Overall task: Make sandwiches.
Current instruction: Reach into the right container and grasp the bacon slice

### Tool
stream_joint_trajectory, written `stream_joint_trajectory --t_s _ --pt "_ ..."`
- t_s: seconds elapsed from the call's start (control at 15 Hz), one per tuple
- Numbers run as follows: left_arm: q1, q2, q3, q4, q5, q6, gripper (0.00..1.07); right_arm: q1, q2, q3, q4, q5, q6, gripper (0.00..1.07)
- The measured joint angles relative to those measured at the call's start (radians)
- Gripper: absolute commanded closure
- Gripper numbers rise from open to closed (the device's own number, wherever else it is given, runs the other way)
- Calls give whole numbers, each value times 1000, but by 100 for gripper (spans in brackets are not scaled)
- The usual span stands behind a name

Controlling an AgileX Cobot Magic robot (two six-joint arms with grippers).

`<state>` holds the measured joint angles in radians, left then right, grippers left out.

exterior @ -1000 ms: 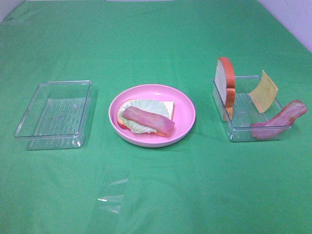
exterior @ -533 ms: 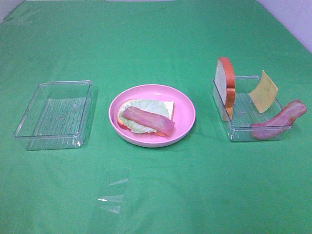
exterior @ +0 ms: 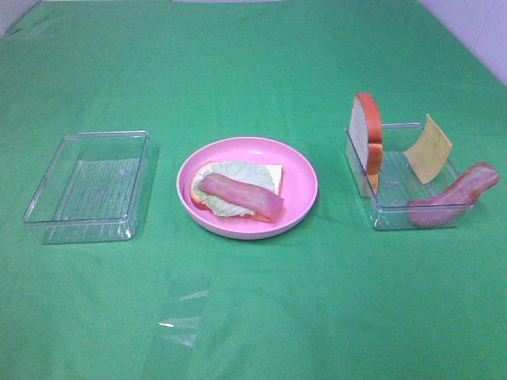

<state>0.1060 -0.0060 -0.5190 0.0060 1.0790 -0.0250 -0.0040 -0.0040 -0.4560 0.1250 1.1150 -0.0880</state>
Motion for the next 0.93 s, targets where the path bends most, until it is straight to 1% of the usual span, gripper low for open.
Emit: stream_joint_trajectory --t_s 0.27,0.33,0.47,0.73,0.87,0.93 --pt "0 0 0 0 0 0 6 0 20 -4 26 -19 2 23" --pt "0 0 0 0 0 0 6 0 113 -15 26 -96 2 23" --pt "0 0 0 0 0 0 6 0 208 -18 26 -196 2 23" --pt "0 0 0 -6 0 0 6 0 498 -18 35 -423 3 23" --pt "0 0 0 -6 0 0 6 0 598 -18 40 -469 3 23" --pt "0 0 0 -6 0 0 6 0 731 -21 53 -485 21 23"
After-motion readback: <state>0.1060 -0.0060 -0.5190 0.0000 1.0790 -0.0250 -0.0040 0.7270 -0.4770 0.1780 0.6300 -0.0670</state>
